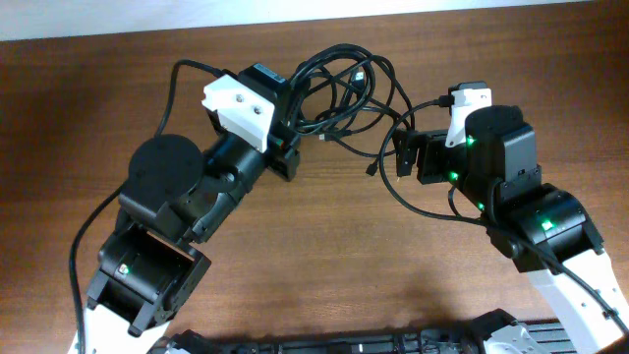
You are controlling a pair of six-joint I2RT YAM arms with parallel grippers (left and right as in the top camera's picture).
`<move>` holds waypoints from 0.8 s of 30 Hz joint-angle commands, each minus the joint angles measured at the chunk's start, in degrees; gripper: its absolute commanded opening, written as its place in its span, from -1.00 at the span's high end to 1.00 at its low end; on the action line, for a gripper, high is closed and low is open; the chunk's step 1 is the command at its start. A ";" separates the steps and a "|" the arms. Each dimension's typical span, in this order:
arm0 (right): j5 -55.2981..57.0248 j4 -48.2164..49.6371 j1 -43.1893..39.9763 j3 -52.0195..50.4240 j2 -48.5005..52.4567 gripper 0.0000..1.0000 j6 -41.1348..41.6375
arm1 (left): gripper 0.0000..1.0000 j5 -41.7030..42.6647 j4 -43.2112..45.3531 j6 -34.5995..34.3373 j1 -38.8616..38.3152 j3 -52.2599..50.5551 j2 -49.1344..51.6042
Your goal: Untangle cables
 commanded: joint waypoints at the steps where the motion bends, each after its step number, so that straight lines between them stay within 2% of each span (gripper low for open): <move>1: 0.46 -1.44 -0.55 -0.70 0.39 -0.97 -3.26 | 1.00 -6.36 3.45 1.31 0.81 1.66 -3.74; 6: -15.87 1.33 -0.55 -0.70 -0.11 -0.97 -14.49 | 1.00 -6.36 3.32 1.31 0.81 1.66 -3.74; 17: -28.87 10.32 -0.55 -0.70 -3.78 -0.97 -12.44 | 1.00 -3.13 2.29 1.29 0.79 1.66 -3.34; 24: -29.62 10.60 -0.55 -0.70 -3.78 -0.97 -11.32 | 1.00 -3.15 2.95 1.29 0.81 1.66 -1.44</move>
